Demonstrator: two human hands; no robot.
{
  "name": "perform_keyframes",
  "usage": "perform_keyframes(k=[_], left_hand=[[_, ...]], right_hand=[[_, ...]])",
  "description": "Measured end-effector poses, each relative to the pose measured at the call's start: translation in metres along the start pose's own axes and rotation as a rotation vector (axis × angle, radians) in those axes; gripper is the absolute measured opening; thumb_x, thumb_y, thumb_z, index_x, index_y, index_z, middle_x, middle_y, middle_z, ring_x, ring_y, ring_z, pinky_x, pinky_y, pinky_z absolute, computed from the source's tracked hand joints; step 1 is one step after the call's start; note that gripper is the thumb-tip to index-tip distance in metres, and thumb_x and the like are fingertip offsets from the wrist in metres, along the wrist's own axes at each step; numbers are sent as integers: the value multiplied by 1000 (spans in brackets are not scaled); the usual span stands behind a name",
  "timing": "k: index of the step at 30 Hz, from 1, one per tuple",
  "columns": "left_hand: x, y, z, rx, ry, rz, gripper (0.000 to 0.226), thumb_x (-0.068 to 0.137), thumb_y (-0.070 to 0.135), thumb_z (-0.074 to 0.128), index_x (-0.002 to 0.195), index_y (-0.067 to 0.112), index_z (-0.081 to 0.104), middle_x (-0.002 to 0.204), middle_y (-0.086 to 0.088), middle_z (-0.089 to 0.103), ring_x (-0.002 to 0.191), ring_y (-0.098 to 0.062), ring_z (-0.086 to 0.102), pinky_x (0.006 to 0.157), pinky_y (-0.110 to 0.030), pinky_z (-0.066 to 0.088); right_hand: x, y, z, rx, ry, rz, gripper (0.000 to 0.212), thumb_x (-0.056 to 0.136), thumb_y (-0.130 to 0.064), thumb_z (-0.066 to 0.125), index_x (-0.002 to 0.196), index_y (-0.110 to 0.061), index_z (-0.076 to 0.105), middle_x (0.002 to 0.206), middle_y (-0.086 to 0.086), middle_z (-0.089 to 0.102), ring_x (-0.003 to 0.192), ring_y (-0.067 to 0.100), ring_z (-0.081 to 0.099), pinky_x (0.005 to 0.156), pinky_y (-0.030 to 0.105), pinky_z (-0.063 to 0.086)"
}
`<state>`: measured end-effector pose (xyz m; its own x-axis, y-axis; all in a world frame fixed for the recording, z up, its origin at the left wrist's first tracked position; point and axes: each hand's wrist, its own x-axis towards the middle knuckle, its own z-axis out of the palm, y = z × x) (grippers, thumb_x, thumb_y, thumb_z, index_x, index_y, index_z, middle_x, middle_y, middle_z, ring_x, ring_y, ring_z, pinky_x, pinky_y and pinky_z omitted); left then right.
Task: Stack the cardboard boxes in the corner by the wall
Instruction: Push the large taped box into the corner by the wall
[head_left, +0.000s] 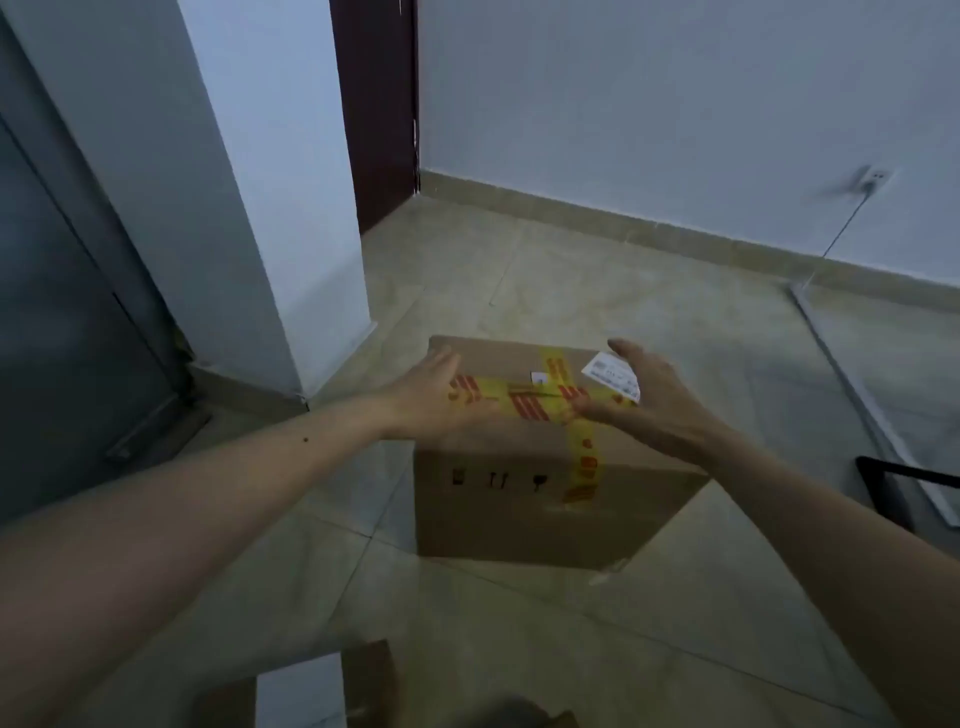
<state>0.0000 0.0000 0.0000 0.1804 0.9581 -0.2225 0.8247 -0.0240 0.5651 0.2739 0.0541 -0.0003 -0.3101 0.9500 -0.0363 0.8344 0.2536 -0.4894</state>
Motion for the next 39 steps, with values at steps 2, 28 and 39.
perform_keyframes(k=[2, 28, 39], left_hand=[[11, -9, 21, 281, -24, 26, 108, 81, 72, 46, 154, 9, -2, 164, -6, -6, 150, -25, -6, 120, -39, 7], [-78, -155, 40, 656, 182, -38, 95, 90, 57, 47, 153, 7, -5, 163, -11, -7, 150, -26, -2, 121, -41, 6], [-212, -272, -11, 625, 205, -335, 98, 88, 60, 48, 153, 10, -7, 164, -8, -9, 150, -22, -3, 120, -40, 10]], right_hand=[[7, 21, 14, -236, -74, -34, 125, 49, -91, 55, 150, -24, 24, 159, 5, 28, 147, 33, 25, 114, 60, 24], [-3, -56, 155, -574, 33, -113, 91, 83, -63, 56, 153, -28, 11, 164, 11, 12, 149, 36, 16, 114, 60, 24], [9, -216, 248, -534, -28, -375, 90, 83, -62, 56, 153, -26, 11, 164, 12, 8, 149, 37, 12, 113, 63, 21]])
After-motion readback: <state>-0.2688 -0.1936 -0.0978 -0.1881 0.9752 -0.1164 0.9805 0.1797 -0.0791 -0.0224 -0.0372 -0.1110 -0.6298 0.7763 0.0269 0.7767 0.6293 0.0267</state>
